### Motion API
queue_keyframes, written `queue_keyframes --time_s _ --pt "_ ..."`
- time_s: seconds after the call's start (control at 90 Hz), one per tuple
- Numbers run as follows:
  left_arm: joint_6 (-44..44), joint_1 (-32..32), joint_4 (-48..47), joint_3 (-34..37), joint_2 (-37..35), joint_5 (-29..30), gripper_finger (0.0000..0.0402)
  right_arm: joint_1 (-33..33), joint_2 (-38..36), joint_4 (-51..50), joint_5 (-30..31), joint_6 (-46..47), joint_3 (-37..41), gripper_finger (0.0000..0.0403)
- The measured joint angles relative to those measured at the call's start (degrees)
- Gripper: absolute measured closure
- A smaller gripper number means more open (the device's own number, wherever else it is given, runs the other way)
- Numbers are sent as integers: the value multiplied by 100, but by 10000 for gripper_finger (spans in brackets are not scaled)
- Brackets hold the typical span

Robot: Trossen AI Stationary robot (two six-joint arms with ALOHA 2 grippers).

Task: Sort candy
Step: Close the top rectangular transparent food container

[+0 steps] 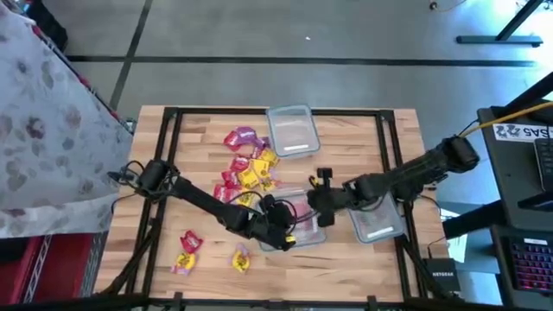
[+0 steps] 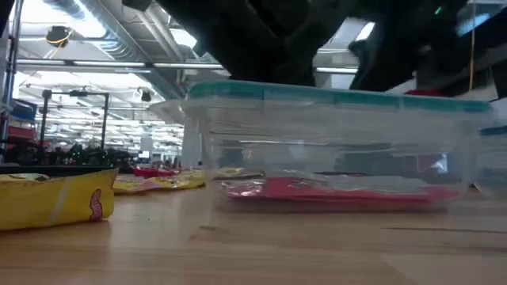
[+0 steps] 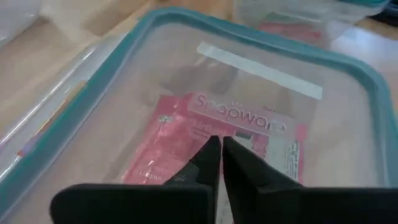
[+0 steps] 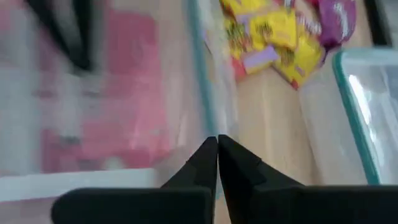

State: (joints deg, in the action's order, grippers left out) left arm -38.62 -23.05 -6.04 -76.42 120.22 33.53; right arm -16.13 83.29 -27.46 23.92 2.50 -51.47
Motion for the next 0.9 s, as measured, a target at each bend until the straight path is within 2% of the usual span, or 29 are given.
queue_keyframes --time_s 0.1,0.222,0.322,0.522,0.7,0.789,0.9 --pt "17 -19 11 0 0 -103 401 353 21 24 -188 -179 128 403" --pt "190 -17 11 0 0 -114 401 618 23 110 -1159 -248 343 403" --pt "331 -1 33 -2 -2 -205 401 603 15 138 -1664 -99 458 403" --pt "456 104 25 -9 -17 -419 401 -42 4 3 -2113 405 493 403" --pt "521 135 -21 -9 -47 -321 401 -743 16 52 -2442 1099 512 403" --pt "524 147 -67 -2 -93 -252 401 -1076 61 407 -2539 1290 527 403" --pt "572 147 -89 14 -150 -233 401 -1369 196 1397 -2608 1362 530 403"
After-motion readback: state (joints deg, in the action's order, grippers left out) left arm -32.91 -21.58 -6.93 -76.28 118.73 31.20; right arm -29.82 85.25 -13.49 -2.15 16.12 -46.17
